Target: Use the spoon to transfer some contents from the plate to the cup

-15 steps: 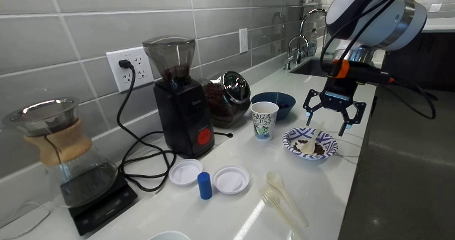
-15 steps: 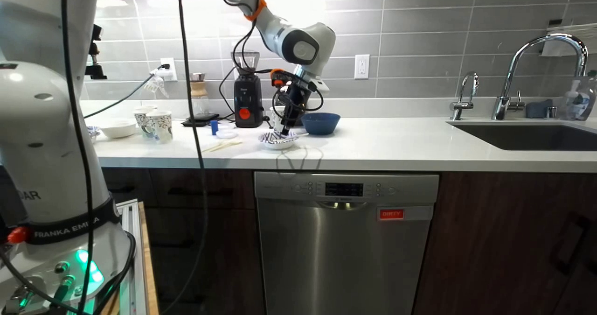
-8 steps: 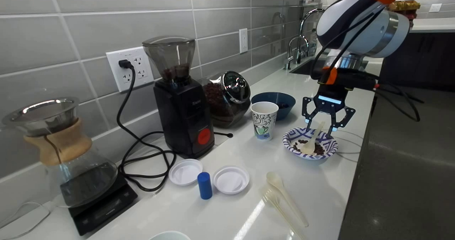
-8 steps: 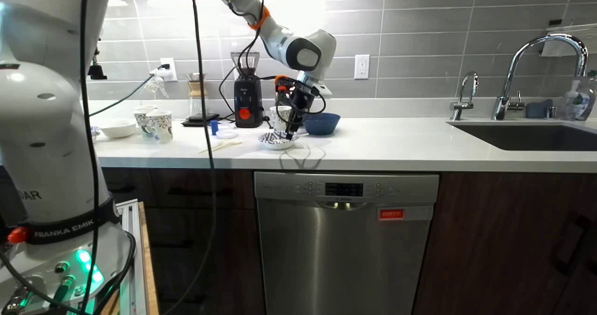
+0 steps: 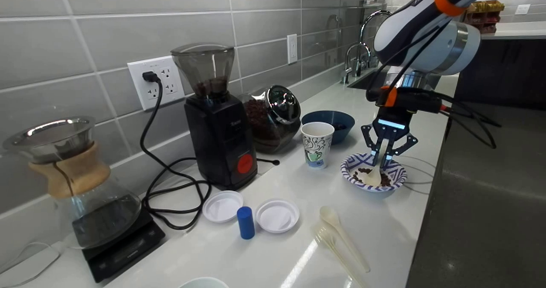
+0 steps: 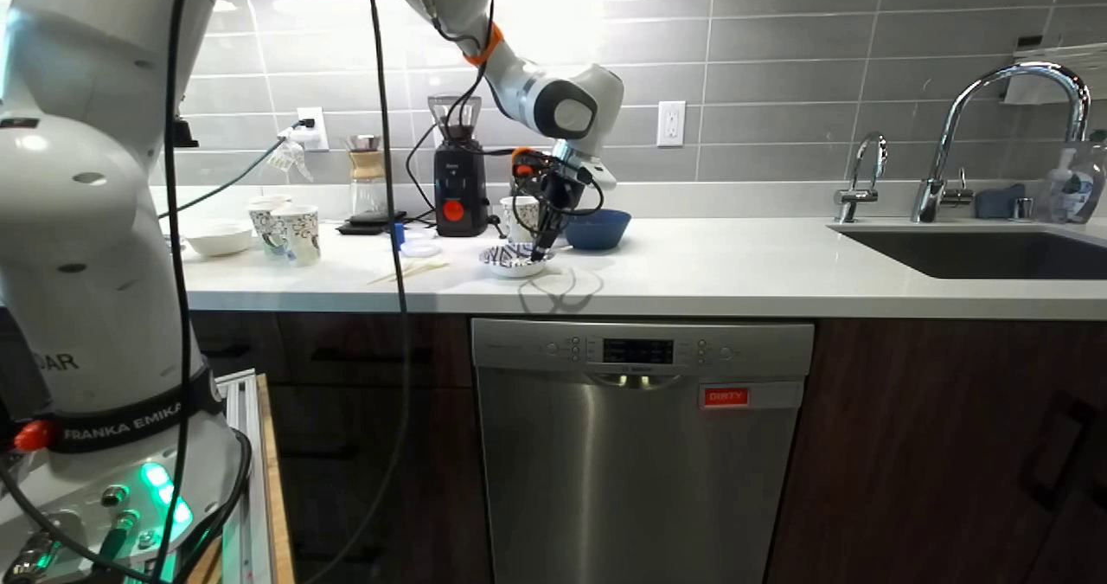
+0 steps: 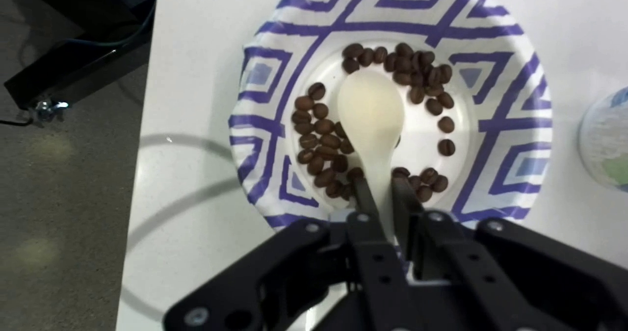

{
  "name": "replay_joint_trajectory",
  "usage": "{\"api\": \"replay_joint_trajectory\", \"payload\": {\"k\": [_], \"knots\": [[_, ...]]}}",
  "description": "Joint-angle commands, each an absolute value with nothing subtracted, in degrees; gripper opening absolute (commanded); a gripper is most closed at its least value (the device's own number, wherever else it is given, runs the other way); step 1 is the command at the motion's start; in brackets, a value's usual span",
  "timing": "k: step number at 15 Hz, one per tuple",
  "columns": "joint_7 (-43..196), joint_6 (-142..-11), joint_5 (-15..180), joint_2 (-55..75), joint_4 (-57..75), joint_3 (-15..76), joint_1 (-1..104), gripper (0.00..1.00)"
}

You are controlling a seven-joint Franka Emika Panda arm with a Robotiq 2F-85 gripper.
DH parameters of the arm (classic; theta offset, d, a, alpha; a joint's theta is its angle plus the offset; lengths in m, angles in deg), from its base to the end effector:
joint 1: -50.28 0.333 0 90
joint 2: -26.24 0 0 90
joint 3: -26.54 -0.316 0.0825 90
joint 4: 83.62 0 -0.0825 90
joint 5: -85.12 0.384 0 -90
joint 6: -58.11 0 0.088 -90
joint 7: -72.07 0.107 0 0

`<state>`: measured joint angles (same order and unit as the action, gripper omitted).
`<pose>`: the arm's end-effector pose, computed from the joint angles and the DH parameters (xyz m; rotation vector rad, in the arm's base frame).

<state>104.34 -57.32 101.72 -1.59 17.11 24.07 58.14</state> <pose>0.6223 0.1284 0.2774 -2.8341 0.7859 0.4594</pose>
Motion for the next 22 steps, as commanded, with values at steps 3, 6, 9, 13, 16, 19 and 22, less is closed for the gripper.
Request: {"api": "replay_joint_trajectory", "payload": {"k": [3, 6, 9, 13, 16, 19, 22], "knots": [[108.19, -58.03, 99.39, -0.67, 16.97, 24.55, 60.58, 0.03], [111.49, -59.55, 98.14, 2.25, 19.44, 24.71, 62.19, 0.03], [117.12, -62.48, 95.83, 4.94, 21.88, 25.19, 63.57, 0.03], [118.38, -64.29, 94.83, 4.43, 20.82, 24.14, 62.47, 0.14], [119.15, -65.39, 94.47, 6.11, 22.64, 24.35, 62.39, 0.03], [121.42, -66.77, 93.74, 5.16, 22.62, 24.57, 63.06, 0.03], [123.72, -68.03, 92.5, 4.26, 22.44, 24.86, 63.77, 0.03]]}}
